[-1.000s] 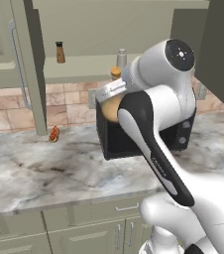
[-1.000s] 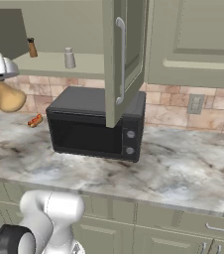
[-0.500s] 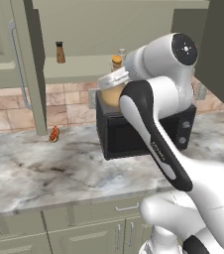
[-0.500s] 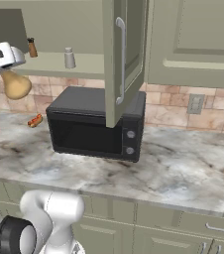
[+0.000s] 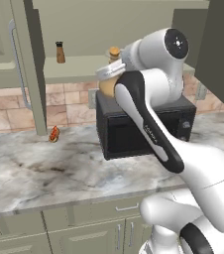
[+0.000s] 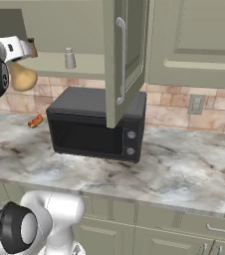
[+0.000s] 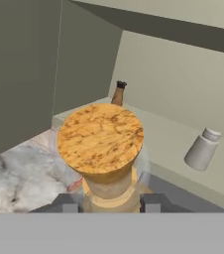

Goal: Pick the shaker and oil and vinegar bottle from the counter and place them in the cabinet.

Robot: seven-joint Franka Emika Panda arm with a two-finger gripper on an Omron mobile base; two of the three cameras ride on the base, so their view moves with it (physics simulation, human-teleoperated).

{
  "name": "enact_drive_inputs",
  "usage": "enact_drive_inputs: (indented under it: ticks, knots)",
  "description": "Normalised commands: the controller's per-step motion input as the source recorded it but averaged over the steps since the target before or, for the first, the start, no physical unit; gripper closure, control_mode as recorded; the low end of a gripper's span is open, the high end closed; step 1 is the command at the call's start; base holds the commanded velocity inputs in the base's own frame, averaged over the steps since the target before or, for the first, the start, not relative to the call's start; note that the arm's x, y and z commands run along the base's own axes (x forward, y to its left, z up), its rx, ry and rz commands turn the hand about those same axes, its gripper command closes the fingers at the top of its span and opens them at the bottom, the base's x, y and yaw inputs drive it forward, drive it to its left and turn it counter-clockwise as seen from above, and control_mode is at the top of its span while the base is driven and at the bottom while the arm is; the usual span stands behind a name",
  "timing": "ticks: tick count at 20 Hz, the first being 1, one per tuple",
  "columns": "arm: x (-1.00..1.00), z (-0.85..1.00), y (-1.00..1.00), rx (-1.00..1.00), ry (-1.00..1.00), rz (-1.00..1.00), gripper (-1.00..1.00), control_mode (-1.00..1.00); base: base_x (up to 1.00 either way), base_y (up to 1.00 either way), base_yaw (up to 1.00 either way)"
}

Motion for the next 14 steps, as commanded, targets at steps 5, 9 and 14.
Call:
enact_drive_inputs:
  ticks: [5, 9, 14]
  knots:
    - [0.36, 0.16, 0.00, 0.00, -0.01, 0.00, 1.00, -1.00, 0.00, 0.00, 0.00]
    - [0.29, 0.27, 0.01, 0.00, -0.02, 0.00, 1.00, -1.00, 0.00, 0.00, 0.00]
    - [0.42, 0.05, 0.03, 0.00, 0.00, 0.00, 1.00, -1.00, 0.00, 0.00, 0.00]
